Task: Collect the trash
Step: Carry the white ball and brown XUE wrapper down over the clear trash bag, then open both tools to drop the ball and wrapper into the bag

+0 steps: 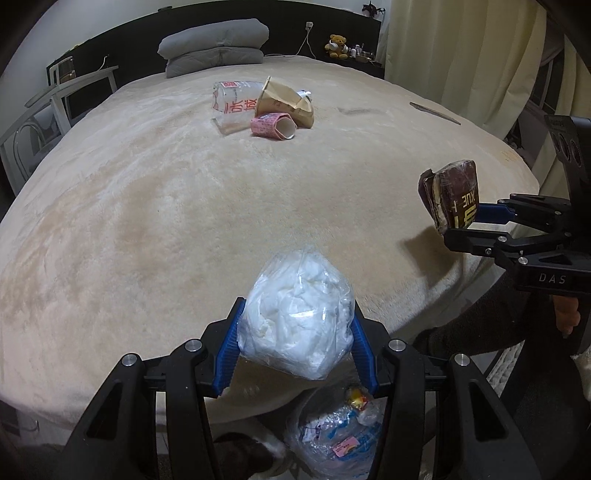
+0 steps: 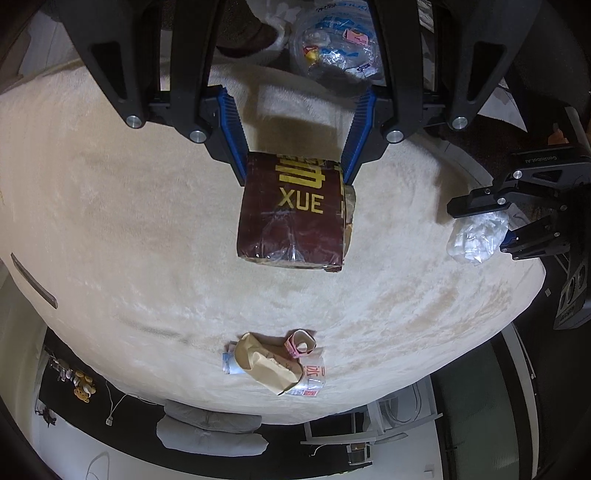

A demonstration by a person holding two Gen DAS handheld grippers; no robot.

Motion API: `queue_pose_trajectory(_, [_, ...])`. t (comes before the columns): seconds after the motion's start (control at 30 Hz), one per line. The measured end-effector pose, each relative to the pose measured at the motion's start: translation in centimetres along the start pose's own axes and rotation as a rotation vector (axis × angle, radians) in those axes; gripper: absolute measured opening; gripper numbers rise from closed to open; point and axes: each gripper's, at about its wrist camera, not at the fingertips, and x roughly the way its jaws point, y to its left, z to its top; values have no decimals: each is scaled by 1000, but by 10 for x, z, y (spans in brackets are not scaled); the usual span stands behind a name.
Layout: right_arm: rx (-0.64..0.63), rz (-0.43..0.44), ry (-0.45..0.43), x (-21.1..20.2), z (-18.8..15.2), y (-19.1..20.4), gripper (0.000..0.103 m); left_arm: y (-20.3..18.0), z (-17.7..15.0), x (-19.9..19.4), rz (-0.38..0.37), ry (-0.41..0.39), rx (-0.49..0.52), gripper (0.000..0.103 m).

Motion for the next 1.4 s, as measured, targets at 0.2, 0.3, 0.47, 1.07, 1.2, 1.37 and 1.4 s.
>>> queue_pose_trajectory(0.2, [-11, 9, 42, -2, -28, 18, 50, -13, -21, -6, -6, 22, -30, 51])
queue_pose_trajectory(0.3, [-14, 17, 73, -1, -42, 26, 50, -17, -33, -7, -10, 42, -48, 51])
queue_pose_trajectory(0.47, [19, 69, 143, 6, -61, 30, 50, -27, -51, -3, -18, 87, -60, 51])
queue_pose_trajectory(1.07, [144, 59, 608, 114, -117, 37, 50, -52, -115, 103, -14, 549, -30, 51])
queue_pose_trajectory(1.2, [194, 33, 714, 148, -129, 32, 50, -50, -128, 130, -23, 634, -35, 51])
queue_pose_trajectory(1.37, [251, 17, 818, 177, -149, 28, 50, -46, -143, 157, -29, 729, -47, 51])
queue_pose_trajectory(1.4, [256, 13, 840, 184, -153, 28, 50, -45, -144, 163, -34, 745, -54, 51])
